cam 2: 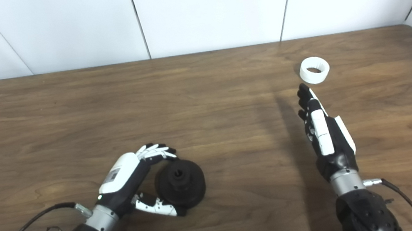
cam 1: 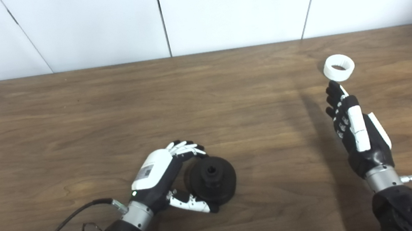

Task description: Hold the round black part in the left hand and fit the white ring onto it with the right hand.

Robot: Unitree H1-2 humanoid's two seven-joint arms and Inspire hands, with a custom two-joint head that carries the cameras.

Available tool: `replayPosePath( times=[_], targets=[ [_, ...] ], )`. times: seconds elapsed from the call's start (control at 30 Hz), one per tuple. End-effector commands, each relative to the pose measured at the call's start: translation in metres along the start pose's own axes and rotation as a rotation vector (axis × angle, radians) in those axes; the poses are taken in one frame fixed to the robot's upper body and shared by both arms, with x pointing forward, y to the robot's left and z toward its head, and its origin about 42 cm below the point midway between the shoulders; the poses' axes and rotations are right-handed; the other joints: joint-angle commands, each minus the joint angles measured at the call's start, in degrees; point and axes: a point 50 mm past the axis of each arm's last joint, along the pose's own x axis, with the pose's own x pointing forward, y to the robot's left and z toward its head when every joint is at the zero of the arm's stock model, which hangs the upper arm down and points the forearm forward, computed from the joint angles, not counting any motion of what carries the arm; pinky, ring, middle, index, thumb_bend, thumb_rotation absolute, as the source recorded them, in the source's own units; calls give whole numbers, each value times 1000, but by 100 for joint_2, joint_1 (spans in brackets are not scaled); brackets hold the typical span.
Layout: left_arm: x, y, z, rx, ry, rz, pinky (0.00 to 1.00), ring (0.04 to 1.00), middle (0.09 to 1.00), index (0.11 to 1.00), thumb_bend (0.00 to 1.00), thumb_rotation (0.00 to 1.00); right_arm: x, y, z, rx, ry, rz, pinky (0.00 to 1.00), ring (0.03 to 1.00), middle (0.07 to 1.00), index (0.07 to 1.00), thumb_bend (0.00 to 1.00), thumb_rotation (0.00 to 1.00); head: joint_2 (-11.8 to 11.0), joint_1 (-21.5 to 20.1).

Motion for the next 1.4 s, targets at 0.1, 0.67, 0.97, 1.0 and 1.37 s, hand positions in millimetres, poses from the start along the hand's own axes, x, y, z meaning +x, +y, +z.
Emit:
replayPosePath(
  times=[0.1, 0.67, 0.97, 1.0, 1.37],
  targets=[
    [3, -6, 5, -4, -36, 9, 957, 915, 841, 486, 522, 77, 10, 9, 16, 51, -84, 7, 1000, 1000, 989, 973, 627, 993, -8, -41],
    [5, -6, 0, -1, -42, 18, 954, 917, 844, 487, 521, 75, 9, 12, 11, 47, -88, 5, 1000, 1000, 991, 968, 628, 995, -291, -476],
    [-7, -12, -6, -25, -27, -1, 947, 909, 831, 485, 524, 69, -2, 20, -1, 46, -97, -16, 982, 992, 973, 954, 643, 944, -1089, -917],
    [-8, -13, -7, -26, -25, -6, 947, 910, 833, 485, 524, 68, -2, 21, -3, 45, -101, -16, 967, 985, 972, 952, 637, 942, -1134, -961],
    [-10, -19, -22, -34, -39, 12, 897, 885, 811, 485, 524, 62, -5, 33, -21, 12, -78, -35, 980, 975, 955, 933, 671, 957, -1888, -1347]
  ],
)
